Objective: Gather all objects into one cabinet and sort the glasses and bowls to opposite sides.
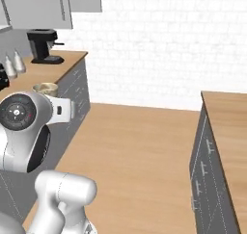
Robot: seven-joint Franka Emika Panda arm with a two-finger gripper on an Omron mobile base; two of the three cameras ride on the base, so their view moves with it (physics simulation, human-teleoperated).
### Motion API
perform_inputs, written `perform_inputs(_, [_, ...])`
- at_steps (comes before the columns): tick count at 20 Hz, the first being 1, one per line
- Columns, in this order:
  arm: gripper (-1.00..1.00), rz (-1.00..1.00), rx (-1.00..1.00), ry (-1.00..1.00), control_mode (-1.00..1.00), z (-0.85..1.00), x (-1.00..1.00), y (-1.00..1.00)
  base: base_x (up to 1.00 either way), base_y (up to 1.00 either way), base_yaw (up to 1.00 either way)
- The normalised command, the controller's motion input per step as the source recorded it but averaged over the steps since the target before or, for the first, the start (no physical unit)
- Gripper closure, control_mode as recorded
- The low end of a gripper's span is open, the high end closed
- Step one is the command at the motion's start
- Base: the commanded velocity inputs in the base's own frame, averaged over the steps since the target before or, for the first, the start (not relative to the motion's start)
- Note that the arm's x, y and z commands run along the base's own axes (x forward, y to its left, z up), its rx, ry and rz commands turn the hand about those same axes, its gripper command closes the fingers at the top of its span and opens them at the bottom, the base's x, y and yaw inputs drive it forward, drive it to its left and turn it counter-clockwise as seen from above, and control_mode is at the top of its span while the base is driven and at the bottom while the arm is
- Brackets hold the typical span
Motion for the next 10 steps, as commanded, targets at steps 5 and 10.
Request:
perform_inputs(5, [1.00,0.00,0.00,0.00,1.00,0.00,0.00,0.00,1.00,0.00,-0.13])
perform_inputs(10, [1.00,0.00,0.00,0.00,1.00,0.00,0.00,0.00,1.00,0.01,-0.06])
